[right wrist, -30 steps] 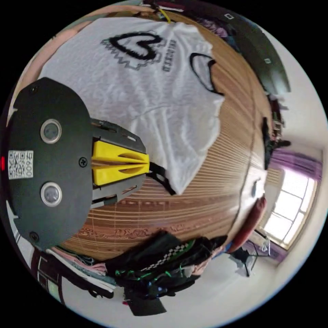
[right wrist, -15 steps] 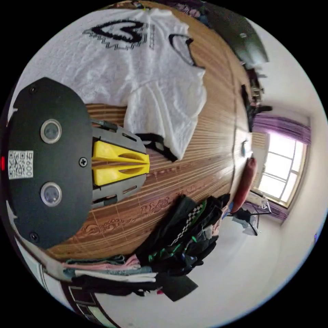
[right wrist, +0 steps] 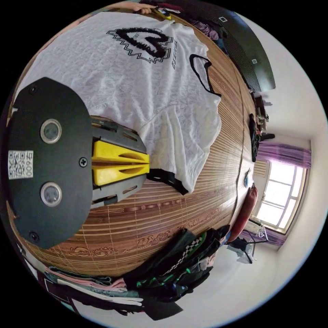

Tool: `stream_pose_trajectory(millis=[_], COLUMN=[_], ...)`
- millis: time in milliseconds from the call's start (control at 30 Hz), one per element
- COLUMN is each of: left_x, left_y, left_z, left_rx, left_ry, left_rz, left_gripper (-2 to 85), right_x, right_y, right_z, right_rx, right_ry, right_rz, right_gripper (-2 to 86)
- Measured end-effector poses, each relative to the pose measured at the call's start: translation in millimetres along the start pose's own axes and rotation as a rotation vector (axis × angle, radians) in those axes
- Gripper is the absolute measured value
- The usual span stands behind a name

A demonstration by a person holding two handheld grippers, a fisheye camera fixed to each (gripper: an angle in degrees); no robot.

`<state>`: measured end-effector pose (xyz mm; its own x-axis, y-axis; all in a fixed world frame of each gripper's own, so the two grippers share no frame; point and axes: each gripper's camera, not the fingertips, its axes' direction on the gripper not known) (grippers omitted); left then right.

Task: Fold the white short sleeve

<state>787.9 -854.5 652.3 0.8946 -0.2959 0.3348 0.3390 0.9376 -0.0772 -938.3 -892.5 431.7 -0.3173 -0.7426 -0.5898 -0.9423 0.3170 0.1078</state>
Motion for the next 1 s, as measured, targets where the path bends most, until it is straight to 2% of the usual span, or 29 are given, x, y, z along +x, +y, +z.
stream_pose_trajectory(millis=[67, 100, 167, 233, 333, 367, 467, 500, 533, 567, 633, 667, 700, 800, 1000], left_x=[7.5, 21.8, 53.3, 104.9, 154.4, 160.5, 178.1, 179.8, 174.9, 168.7, 163.4, 161.6, 158.1, 152.5, 130.3], left_y=[0.0, -0.7, 8.8, 48.0, 124.0, 139.0, 221.2, 261.8, 305.0, 323.0, 362.5, 368.7, 376.9, 384.2, 377.5], left_z=[-27.9, -44.1, -65.4, -92.2, -115.9, -118.5, -119.6, -114.1, -102.3, -96.0, -121.6, -122.3, -121.8, -121.6, -125.9], left_rx=[0.05, 0.032, -0.02, -0.108, -0.195, -0.223, -0.49, -0.653, -0.832, -0.889, -0.687, -0.678, -0.67, -0.682, -0.799], left_ry=[-0.106, -0.213, -0.266, -0.301, -0.346, -0.334, -0.135, -0.046, -0.084, -0.165, -0.253, -0.286, -0.293, -0.294, -0.203], left_rz=[0.054, 0.117, 0.284, 0.58, 0.842, 0.872, 0.985, 1.057, 1.118, 1.119, 1.18, 1.192, 1.186, 1.127, 0.98], left_gripper=[0.3, 0.2, 0.2, 0.3, 0.3, 0.3, 0.3, 0.3, 0.3, 0.3, 0.4, 0.5, 0.6, 0.7, 0.7], right_x=[10.8, 20.6, 28.7, 21.5, -4.3, -10.3, -28.4, -27.0, -21.9, -18.5, -10.4, -7.8, 8.6, 35.5, 34.6], right_y=[6.7, 13.8, 33.4, 60.2, 101.0, 111.8, 173.2, 203.5, 236.6, 253.6, 320.5, 335.4, 361.2, 381.8, 400.7], right_z=[-9.7, -25.8, -62.8, -102.5, -133.2, -137.5, -154.7, -162.9, -168.8, -170.1, -152.4, -147.4, -155.4, -151.8, -143.9], right_rx=[0.011, 0.042, 0.157, 0.225, 0.17, 0.147, 0.039, 0.042, 0.04, 0.034, -0.071, -0.076, 0.056, 0.055, 0.047], right_ry=[0.018, 0.046, 0.033, 0.01, -0.121, -0.163, -0.269, -0.274, -0.277, -0.28, -0.254, -0.233, -0.246, -0.315, -0.237], right_rz=[0.064, 0.138, 0.16, 0.038, -0.215, -0.268, -0.393, -0.386, -0.374, -0.365, -0.41, -0.42, -0.337, -0.194, -0.262], right_gripper=[-0.8, -0.8, -0.8, -0.9, -0.9, -0.9, -0.8, -0.8, -0.8, -0.8, -0.8, -0.8, -0.8, -0.8, -0.8])
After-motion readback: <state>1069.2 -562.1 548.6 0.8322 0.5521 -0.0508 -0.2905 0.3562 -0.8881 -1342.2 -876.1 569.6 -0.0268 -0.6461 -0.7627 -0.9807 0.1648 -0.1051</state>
